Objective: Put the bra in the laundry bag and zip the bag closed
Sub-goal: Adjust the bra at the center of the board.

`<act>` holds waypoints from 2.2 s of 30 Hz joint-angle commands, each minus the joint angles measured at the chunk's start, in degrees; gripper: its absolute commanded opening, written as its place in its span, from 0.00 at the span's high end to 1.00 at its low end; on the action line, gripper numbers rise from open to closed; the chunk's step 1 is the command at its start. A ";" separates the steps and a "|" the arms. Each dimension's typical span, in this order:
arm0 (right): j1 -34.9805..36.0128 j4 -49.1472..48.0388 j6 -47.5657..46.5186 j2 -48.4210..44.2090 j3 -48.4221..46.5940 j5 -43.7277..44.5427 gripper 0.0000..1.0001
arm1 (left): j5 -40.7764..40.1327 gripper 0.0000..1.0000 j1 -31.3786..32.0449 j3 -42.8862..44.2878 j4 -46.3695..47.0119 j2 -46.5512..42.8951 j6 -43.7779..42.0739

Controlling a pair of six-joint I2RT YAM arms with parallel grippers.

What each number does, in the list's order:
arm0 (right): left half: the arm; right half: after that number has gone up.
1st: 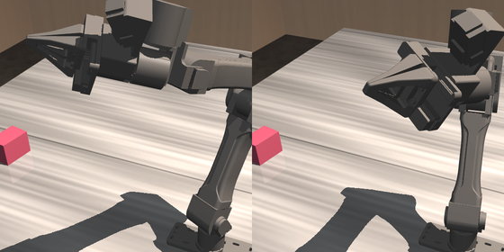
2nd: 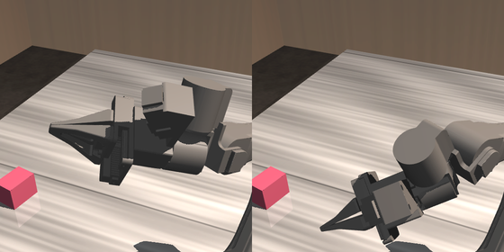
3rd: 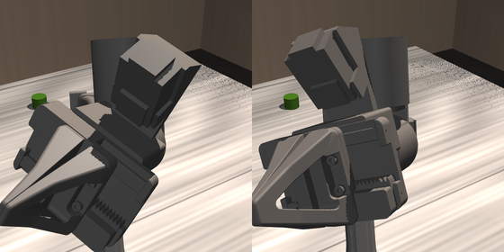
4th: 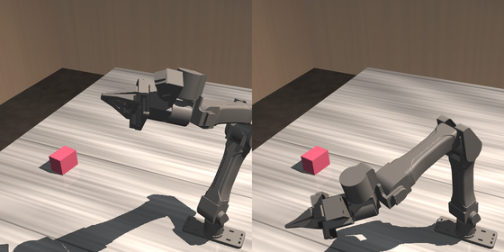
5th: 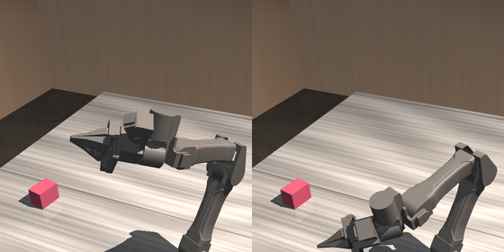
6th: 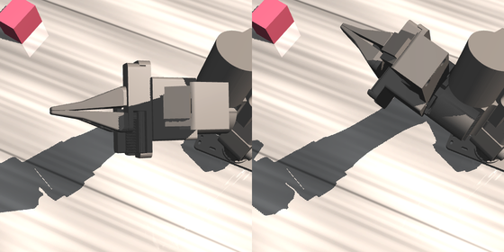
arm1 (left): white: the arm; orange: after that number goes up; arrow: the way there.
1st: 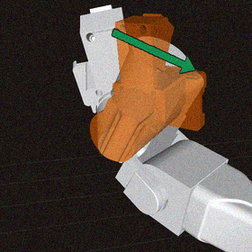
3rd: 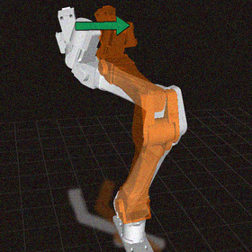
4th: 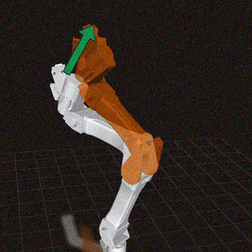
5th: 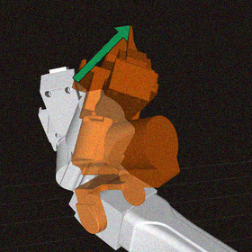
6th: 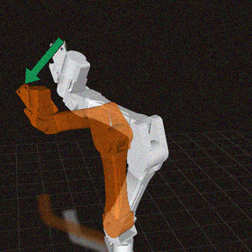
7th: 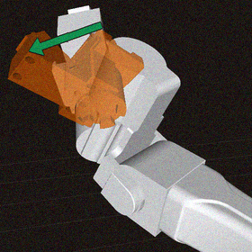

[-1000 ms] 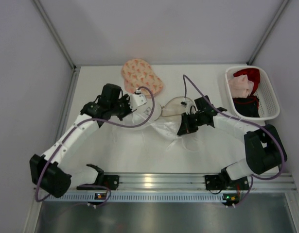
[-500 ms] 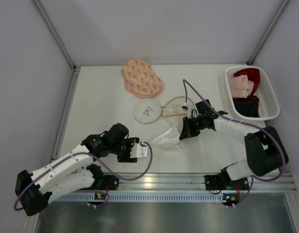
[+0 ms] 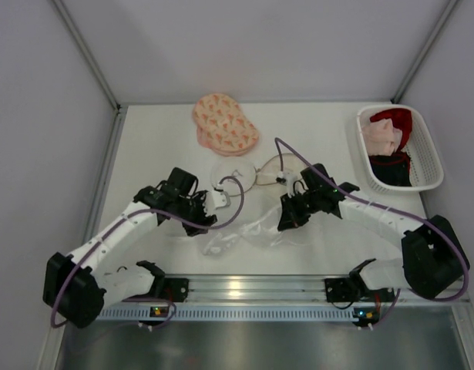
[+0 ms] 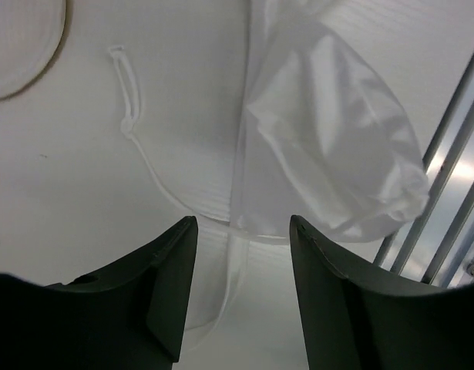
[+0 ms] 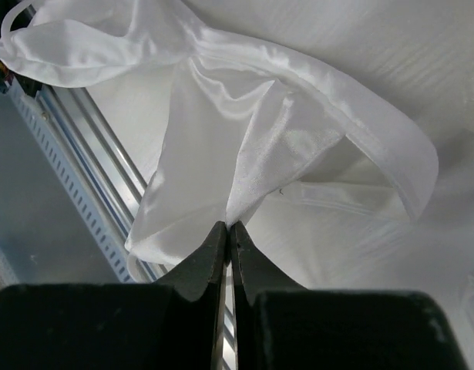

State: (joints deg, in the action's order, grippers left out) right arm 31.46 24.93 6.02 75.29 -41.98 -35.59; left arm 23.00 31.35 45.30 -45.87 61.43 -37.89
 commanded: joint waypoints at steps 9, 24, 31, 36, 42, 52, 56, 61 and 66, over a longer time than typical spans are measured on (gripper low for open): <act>2.55 -0.41 -1.28 1.18 -0.56 1.58 0.94 | -0.85 0.40 -1.56 0.41 3.41 14.50 0.37; 0.79 -0.76 -0.49 0.30 -1.44 2.55 0.95 | -9.79 0.94 4.77 -5.31 10.01 17.58 -0.61; 0.79 -2.77 0.92 0.21 -2.58 3.60 1.00 | -22.38 1.00 3.54 -1.09 10.18 7.49 -5.61; 0.97 -4.89 2.33 1.43 -3.99 3.17 0.85 | -29.42 1.00 3.71 -2.14 10.45 2.47 -9.48; 1.06 4.94 -3.29 6.81 -11.10 2.46 0.63 | -27.05 0.64 3.63 -6.54 10.27 1.50 -9.31; -7.12 16.46 -11.29 1.43 -11.55 10.62 0.46 | -19.27 0.46 -7.25 -1.71 9.13 -2.46 2.20; -7.12 17.00 -11.12 7.14 -11.90 13.97 0.51 | -13.17 0.45 -20.08 1.01 8.69 2.10 3.34; -7.03 15.42 -9.19 12.42 -13.13 14.33 0.52 | -10.70 0.44 -34.65 7.69 8.78 14.48 11.51; -6.06 11.46 -7.70 15.23 -12.95 14.15 0.51 | -14.12 0.43 -38.91 12.27 11.94 23.46 19.60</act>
State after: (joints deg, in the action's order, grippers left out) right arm 24.64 39.00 -2.87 89.21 -52.31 -21.85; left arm 8.51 -6.20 54.85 -35.90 82.48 -24.88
